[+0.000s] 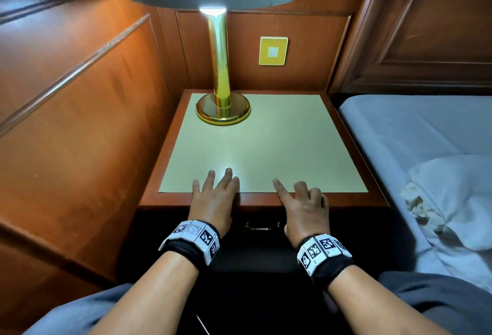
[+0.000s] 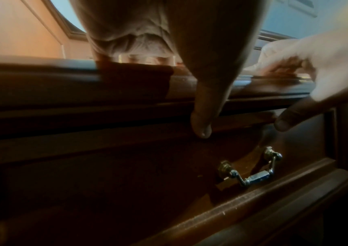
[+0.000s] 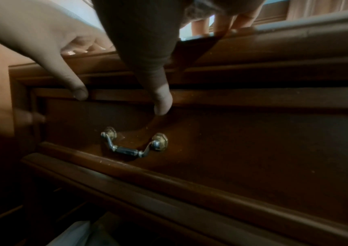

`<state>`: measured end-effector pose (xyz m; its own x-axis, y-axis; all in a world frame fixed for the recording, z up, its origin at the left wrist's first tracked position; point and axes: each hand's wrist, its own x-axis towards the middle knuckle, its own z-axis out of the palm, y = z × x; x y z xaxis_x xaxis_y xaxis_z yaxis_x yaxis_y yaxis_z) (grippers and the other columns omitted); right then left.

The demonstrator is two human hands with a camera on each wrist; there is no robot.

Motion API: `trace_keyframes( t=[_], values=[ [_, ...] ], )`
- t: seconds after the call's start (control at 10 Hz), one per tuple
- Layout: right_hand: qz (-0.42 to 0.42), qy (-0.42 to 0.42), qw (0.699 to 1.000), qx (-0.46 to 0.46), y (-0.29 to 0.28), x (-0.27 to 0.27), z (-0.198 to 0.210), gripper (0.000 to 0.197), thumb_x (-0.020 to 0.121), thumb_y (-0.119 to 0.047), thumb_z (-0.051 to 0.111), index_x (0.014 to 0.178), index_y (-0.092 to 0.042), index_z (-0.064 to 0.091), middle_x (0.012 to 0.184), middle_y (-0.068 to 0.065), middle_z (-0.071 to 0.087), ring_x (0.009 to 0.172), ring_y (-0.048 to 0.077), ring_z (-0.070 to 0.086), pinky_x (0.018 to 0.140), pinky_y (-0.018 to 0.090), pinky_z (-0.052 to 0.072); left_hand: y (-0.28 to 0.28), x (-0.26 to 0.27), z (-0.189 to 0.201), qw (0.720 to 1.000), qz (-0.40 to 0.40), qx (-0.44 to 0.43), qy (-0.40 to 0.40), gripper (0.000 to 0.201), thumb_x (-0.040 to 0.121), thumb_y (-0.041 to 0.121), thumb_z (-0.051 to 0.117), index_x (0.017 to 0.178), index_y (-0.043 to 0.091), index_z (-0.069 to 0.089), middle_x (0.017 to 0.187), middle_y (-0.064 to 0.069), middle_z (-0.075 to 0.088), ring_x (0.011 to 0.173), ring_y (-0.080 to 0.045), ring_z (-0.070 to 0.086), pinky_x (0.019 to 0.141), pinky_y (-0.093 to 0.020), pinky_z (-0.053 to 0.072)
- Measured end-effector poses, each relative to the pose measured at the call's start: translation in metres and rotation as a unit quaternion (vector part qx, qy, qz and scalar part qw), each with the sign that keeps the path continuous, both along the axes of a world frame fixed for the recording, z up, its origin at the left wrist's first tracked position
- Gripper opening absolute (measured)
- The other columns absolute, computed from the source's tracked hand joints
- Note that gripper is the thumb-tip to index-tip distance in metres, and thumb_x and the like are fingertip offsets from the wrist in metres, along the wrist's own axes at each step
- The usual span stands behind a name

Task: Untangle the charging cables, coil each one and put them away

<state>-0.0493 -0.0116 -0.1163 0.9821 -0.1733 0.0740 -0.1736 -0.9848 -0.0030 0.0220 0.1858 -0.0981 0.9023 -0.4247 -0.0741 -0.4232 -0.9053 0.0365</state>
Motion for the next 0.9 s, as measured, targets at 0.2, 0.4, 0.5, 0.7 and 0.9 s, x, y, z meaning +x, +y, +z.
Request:
trace_keyframes(
  t=[0.2, 0.4, 0.5, 0.7, 0.9],
  values=[
    [-0.06, -0.06, 0.992, 0.093, -0.029, -0.001, 0.006, 0.087, 0.068, -0.09, 0.038, 0.141, -0.043, 0.045, 0.133, -0.004, 0.043, 0.123, 0.025, 0.042, 0.108, 0.044, 0.028, 0.034, 0.011, 0.021, 0.986, 0.042, -0.135, 0.086, 0.099, 0.073, 0.074, 0.068, 0.153, 0.028, 0.032, 0.167, 0.001, 0.013, 0.154, -0.021, 0.011, 0.124, -0.045, 0.013],
    [-0.196, 0.014, 0.967, 0.163, -0.072, 0.0, 0.012, 0.092, 0.077, -0.088, 0.034, 0.154, -0.04, 0.018, 0.163, 0.003, 0.006, 0.151, 0.028, -0.001, 0.12, 0.053, -0.007, 0.064, 0.02, 0.026, 0.978, 0.143, -0.048, 0.146, 0.122, 0.06, 0.088, 0.064, 0.158, 0.039, 0.009, 0.168, -0.001, -0.008, 0.155, -0.025, -0.004, 0.122, -0.054, 0.004],
    [-0.172, 0.011, 0.973, 0.155, -0.057, -0.008, 0.009, 0.079, 0.088, -0.078, 0.027, 0.156, -0.039, 0.015, 0.166, 0.006, 0.0, 0.152, 0.027, -0.008, 0.121, 0.055, -0.006, 0.054, 0.007, 0.024, 0.98, 0.147, -0.054, 0.119, 0.103, 0.073, 0.079, 0.063, 0.156, 0.042, 0.015, 0.168, -0.001, -0.002, 0.155, -0.027, -0.001, 0.122, -0.055, 0.005],
    [-0.114, 0.029, 0.981, 0.154, -0.024, -0.026, 0.014, 0.077, 0.092, -0.07, 0.037, 0.156, -0.039, 0.01, 0.166, 0.006, -0.004, 0.153, 0.027, -0.009, 0.12, 0.054, -0.004, 0.037, -0.027, 0.02, 0.985, 0.156, -0.067, 0.042, 0.069, 0.093, 0.06, 0.052, 0.154, 0.038, 0.026, 0.166, -0.003, 0.016, 0.153, -0.027, 0.011, 0.123, -0.051, 0.015],
    [-0.07, 0.092, 0.977, 0.18, -0.018, -0.046, 0.019, 0.095, 0.085, -0.058, 0.061, 0.158, -0.035, 0.004, 0.166, 0.004, -0.012, 0.153, 0.026, -0.013, 0.123, 0.05, 0.008, 0.026, -0.05, 0.024, 0.981, 0.125, -0.137, 0.051, 0.042, 0.097, 0.045, 0.054, 0.136, 0.031, 0.055, 0.146, 0.003, 0.048, 0.137, -0.018, 0.041, 0.113, -0.038, 0.037]
  ],
)
